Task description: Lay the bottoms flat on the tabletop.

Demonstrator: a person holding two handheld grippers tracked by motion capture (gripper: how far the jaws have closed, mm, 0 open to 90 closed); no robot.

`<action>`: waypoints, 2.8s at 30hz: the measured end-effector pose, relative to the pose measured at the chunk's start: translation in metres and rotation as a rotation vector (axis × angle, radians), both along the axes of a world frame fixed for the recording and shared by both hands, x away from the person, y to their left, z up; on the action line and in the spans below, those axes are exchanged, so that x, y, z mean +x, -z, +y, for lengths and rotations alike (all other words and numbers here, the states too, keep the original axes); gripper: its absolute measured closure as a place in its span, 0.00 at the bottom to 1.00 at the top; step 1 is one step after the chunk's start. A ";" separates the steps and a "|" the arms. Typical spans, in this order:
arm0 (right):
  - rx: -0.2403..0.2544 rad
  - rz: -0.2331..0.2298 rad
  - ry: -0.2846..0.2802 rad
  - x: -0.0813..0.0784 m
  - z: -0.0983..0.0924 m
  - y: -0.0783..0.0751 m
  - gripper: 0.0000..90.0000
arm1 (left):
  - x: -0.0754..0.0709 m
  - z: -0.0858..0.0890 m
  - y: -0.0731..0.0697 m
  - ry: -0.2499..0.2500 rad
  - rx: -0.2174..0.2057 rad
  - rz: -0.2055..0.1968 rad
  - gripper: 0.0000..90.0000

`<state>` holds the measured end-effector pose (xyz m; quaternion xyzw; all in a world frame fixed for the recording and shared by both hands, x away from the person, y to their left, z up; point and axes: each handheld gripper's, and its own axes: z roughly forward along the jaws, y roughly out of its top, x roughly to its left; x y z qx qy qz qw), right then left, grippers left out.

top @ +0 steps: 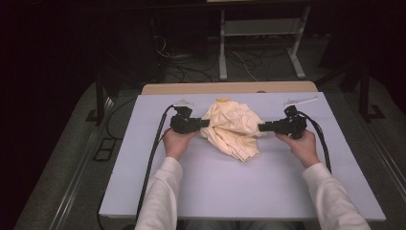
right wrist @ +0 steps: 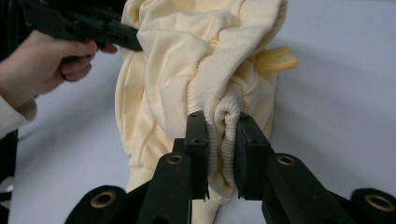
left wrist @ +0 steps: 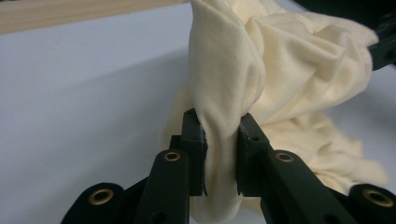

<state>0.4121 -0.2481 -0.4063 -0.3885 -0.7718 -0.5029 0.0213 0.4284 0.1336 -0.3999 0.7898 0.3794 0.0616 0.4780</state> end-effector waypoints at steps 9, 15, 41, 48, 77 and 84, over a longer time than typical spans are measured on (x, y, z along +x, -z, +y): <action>0.123 -0.007 0.057 -0.002 -0.013 -0.025 0.86 | -0.004 -0.007 -0.046 0.007 0.034 -0.051 0.86; 0.115 -0.070 0.079 -0.001 -0.025 -0.066 0.86 | -0.004 -0.014 -0.073 0.031 0.009 -0.083 0.86; 0.051 -0.207 0.186 -0.006 -0.047 -0.151 0.86 | -0.020 -0.041 -0.116 0.151 -0.013 -0.124 0.87; 0.041 -0.171 0.188 0.010 -0.029 -0.135 0.86 | -0.023 -0.022 -0.120 0.099 -0.004 -0.145 0.87; 0.045 0.033 0.154 0.023 0.009 -0.069 0.14 | -0.028 -0.056 -0.074 0.139 -0.007 -0.086 0.88; 0.101 0.052 0.098 0.019 0.020 -0.074 0.14 | -0.034 -0.076 -0.064 0.177 -0.004 -0.081 0.88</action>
